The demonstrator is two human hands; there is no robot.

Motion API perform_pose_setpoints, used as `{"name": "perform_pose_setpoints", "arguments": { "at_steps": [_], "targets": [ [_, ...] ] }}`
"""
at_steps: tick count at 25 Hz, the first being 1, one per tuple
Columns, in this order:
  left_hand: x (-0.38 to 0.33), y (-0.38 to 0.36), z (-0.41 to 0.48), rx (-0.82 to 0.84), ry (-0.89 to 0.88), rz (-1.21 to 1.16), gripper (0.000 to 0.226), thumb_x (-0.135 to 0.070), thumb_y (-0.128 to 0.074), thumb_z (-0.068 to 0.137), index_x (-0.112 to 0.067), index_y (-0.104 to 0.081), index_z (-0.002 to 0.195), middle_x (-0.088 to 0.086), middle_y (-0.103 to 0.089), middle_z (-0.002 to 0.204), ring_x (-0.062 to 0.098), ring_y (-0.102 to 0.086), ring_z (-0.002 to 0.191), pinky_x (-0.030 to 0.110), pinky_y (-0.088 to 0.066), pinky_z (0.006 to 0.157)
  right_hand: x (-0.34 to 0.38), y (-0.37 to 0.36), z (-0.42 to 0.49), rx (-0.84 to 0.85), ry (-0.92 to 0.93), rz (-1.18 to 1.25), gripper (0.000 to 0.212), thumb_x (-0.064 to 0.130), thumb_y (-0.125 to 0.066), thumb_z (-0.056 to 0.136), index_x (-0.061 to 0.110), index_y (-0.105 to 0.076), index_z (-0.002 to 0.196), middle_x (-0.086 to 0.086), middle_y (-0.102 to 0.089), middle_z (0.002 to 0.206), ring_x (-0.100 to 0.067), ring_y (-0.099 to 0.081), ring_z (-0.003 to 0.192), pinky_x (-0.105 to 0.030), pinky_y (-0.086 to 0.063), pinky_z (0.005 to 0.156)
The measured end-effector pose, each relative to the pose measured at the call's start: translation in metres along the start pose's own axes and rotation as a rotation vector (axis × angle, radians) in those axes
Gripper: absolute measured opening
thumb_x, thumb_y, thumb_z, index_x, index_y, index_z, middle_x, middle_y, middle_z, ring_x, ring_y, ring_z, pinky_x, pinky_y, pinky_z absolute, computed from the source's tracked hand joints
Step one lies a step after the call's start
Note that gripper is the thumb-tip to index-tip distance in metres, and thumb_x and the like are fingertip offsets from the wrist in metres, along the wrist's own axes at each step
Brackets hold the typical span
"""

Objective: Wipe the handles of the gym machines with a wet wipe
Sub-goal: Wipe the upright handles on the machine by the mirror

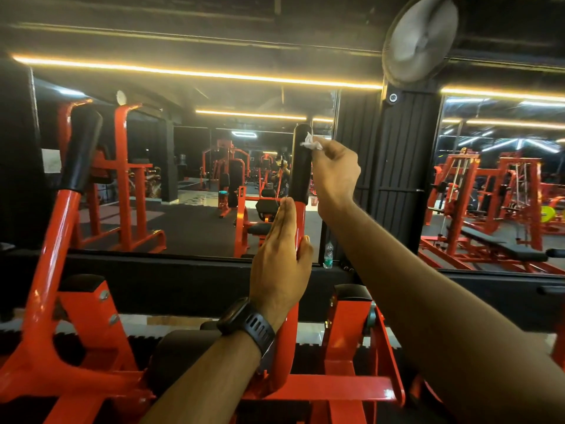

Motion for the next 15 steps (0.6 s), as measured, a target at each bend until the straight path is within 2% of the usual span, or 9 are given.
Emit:
{"name": "perform_pose_setpoints", "arguments": {
  "at_steps": [2, 5, 8, 10, 12, 15],
  "targets": [
    [0.002, 0.000, 0.001, 0.004, 0.018, 0.006, 0.079, -0.030, -0.052, 0.103, -0.040, 0.012, 0.148, -0.010, -0.008, 0.165, 0.017, -0.033, 0.147, 0.034, -0.043, 0.111, -0.003, 0.001, 0.001, 0.010, 0.015, -0.050, 0.017, 0.012, -0.058, 0.100, 0.015, -0.072, 0.108, 0.013, -0.068, 0.086, 0.015, -0.061, 0.065, -0.007, -0.049, 0.055],
    [0.003, -0.001, 0.001, 0.004, 0.029, 0.012, 0.079, -0.031, -0.052, 0.103, -0.041, 0.013, 0.147, -0.010, -0.008, 0.166, 0.019, -0.034, 0.147, 0.035, -0.044, 0.109, -0.005, 0.002, 0.008, -0.001, -0.039, -0.080, 0.017, 0.008, -0.059, 0.097, 0.014, -0.074, 0.104, 0.012, -0.069, 0.087, 0.004, -0.066, 0.072, -0.016, -0.057, 0.067],
    [0.003, -0.001, 0.000, 0.006, 0.030, 0.013, 0.080, -0.031, -0.052, 0.103, -0.043, 0.013, 0.147, -0.010, -0.008, 0.166, 0.019, -0.034, 0.146, 0.036, -0.044, 0.109, -0.011, -0.001, 0.000, 0.012, -0.018, 0.040, 0.012, 0.016, -0.061, 0.098, 0.012, -0.072, 0.099, 0.004, -0.069, 0.085, 0.002, -0.065, 0.071, -0.016, -0.053, 0.063],
    [0.004, 0.000, 0.001, 0.002, 0.030, 0.011, 0.079, -0.032, -0.052, 0.102, -0.043, 0.012, 0.148, -0.010, -0.008, 0.166, 0.019, -0.033, 0.147, 0.036, -0.043, 0.110, -0.018, -0.004, 0.003, 0.023, -0.061, 0.136, 0.016, 0.023, -0.063, 0.097, 0.009, -0.068, 0.104, -0.002, -0.070, 0.094, -0.006, -0.067, 0.081, -0.023, -0.056, 0.070],
    [0.002, 0.000, 0.002, -0.001, 0.025, 0.012, 0.079, -0.032, -0.052, 0.102, -0.042, 0.011, 0.148, -0.010, -0.008, 0.166, 0.018, -0.032, 0.147, 0.036, -0.042, 0.111, -0.022, -0.007, 0.004, 0.046, -0.128, 0.203, 0.014, 0.023, -0.060, 0.099, 0.013, -0.064, 0.107, -0.005, -0.068, 0.099, -0.014, -0.069, 0.089, -0.029, -0.058, 0.075],
    [0.000, 0.001, 0.000, -0.011, 0.019, 0.017, 0.078, -0.031, -0.052, 0.102, -0.040, 0.010, 0.148, -0.008, -0.010, 0.166, 0.017, -0.032, 0.147, 0.035, -0.039, 0.112, -0.023, -0.013, -0.004, 0.117, -0.184, 0.189, 0.022, 0.021, -0.048, 0.104, 0.011, -0.067, 0.104, -0.004, -0.068, 0.093, -0.012, -0.069, 0.084, -0.023, -0.057, 0.069]
  ]
}}
Point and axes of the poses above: each hand's wrist, its own z-axis towards the middle knuckle, its own y-axis out of the back of the hand, x = y × z, the point moved 8 cm from there along z, towards the middle knuckle
